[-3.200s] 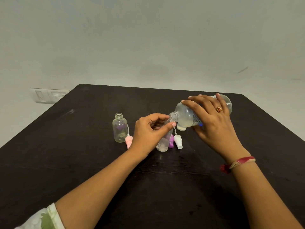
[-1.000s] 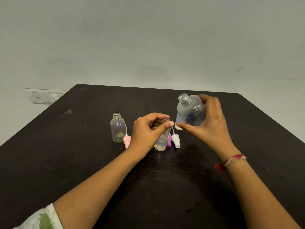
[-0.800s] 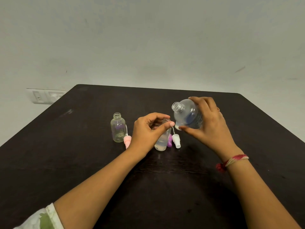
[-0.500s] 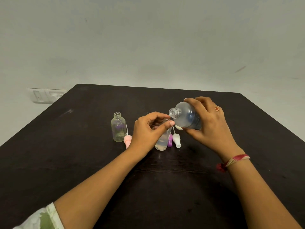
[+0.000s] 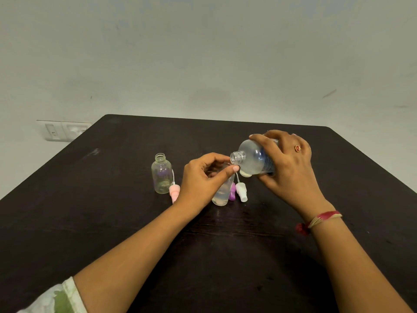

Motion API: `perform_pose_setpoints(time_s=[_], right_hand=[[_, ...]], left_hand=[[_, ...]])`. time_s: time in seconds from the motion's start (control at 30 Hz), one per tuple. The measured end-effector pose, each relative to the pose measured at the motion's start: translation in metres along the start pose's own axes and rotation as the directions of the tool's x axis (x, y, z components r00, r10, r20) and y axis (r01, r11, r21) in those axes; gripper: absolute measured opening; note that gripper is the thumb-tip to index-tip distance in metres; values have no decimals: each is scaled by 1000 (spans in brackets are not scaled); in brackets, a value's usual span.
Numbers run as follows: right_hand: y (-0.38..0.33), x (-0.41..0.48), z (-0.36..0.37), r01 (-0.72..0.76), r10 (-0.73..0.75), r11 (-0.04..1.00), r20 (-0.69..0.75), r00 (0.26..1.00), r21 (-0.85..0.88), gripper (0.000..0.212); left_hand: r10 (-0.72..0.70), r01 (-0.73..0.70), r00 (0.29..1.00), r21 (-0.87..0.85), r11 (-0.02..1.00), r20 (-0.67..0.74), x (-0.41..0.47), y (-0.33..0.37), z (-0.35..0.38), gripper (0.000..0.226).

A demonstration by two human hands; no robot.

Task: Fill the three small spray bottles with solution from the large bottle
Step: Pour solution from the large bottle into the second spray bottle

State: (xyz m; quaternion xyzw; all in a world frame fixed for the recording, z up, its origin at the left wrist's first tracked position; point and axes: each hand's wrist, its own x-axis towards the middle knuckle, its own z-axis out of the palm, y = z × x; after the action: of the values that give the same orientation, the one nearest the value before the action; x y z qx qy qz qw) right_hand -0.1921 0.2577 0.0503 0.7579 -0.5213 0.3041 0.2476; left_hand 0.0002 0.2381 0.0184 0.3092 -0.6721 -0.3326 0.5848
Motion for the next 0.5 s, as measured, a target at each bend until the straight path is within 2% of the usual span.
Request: perform_pose_setpoints(time_s=[0.5], right_hand=[[-2,0,3,34,-43,993,-78,996,-110,71]], left_hand=[[-3,3,1000,14,1000,-11,0,2,1,22]])
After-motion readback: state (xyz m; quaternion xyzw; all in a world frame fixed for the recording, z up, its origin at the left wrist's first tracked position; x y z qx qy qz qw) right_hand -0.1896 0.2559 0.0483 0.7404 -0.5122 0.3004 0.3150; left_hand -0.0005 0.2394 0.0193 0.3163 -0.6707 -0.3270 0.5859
